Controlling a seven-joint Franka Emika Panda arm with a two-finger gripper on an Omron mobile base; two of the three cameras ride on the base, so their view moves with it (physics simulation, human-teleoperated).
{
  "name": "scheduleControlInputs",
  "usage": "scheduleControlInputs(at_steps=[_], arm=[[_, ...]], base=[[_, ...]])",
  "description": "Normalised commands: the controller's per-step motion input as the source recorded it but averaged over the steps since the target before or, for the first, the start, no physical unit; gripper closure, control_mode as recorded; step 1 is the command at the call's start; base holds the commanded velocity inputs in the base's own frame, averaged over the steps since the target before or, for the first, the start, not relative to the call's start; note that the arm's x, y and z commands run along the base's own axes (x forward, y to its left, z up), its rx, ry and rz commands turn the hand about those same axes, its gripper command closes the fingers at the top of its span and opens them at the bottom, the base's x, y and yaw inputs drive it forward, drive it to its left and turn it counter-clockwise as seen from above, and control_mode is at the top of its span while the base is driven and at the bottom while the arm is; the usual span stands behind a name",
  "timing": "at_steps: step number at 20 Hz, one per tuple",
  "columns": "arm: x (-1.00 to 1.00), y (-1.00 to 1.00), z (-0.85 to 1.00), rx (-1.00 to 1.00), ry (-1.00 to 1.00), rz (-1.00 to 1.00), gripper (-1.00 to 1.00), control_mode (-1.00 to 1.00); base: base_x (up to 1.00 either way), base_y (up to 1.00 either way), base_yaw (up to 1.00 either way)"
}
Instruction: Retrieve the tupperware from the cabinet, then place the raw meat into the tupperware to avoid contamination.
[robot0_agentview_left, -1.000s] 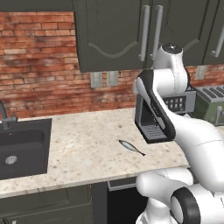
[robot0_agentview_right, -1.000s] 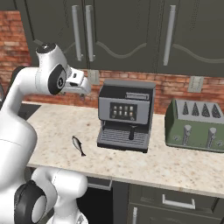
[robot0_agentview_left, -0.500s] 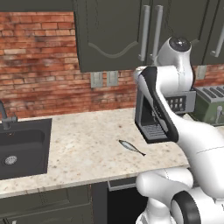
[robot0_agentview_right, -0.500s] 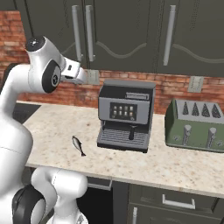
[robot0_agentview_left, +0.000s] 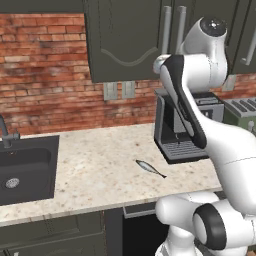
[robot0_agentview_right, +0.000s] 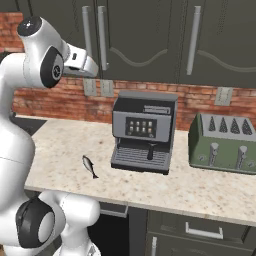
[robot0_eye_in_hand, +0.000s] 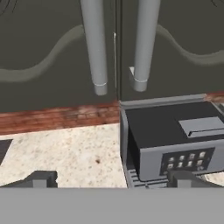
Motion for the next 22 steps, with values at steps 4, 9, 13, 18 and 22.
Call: scheduleControlInputs(at_steps=[4, 9, 13, 18, 22], arm=[[0.02, 0.0, 0.21, 0.0, -0.06, 0.0, -1.0, -1.0], [0.26, 0.0, 0.04, 0.0, -0.04, 0.01, -1.0, -1.0], [0.36, -0.04, -0.01, 0.0, 0.0, 0.03, -1.0, -1.0], [0.27, 0.0, -0.02, 0.0, 0.0, 0.03, -1.0, -1.0], [0.07, 0.02, 0.0, 0.0, 0.0, 0.0, -1.0, -1.0]], base=[[0.0, 0.0, 0.0], [0.0, 0.0, 0.0], [0.0, 0.0, 0.0], [0.0, 0.0, 0.0], [0.0, 0.0, 0.0]])
